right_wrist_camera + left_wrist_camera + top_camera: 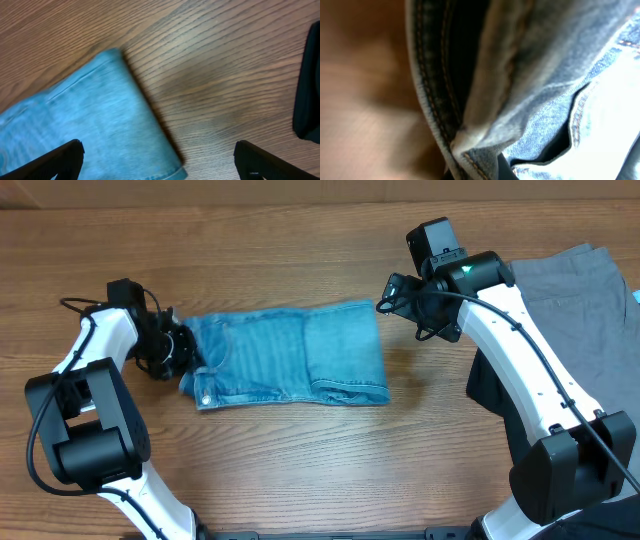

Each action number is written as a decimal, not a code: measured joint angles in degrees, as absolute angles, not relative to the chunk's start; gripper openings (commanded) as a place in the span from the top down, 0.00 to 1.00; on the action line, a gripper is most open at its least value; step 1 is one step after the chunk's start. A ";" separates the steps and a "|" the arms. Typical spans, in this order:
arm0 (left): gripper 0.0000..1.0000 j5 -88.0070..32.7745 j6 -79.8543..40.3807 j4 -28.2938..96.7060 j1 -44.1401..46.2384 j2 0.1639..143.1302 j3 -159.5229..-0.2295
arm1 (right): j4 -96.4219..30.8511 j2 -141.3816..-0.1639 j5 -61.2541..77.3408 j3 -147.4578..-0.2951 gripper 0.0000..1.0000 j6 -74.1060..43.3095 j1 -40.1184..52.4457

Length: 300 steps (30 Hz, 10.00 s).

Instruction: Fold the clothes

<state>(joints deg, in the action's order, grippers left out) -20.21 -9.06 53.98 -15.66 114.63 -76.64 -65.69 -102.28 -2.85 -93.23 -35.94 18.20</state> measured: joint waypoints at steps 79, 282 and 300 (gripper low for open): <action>0.00 -13.54 -1.50 61.56 -29.45 108.71 -82.46 | -51.72 -125.01 11.81 -93.17 0.08 -34.50 30.44; 0.33 -6.94 -21.34 67.44 7.60 110.34 -86.35 | -59.72 -108.71 10.28 -85.67 0.24 -28.93 26.92; 0.17 -7.44 -21.06 53.95 12.29 110.69 -83.94 | -45.50 -111.77 8.10 -87.77 0.70 -29.76 26.70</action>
<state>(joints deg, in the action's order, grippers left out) -7.44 -21.06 53.95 12.29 110.69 -83.94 -45.50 -111.77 8.10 -87.77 -29.76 26.70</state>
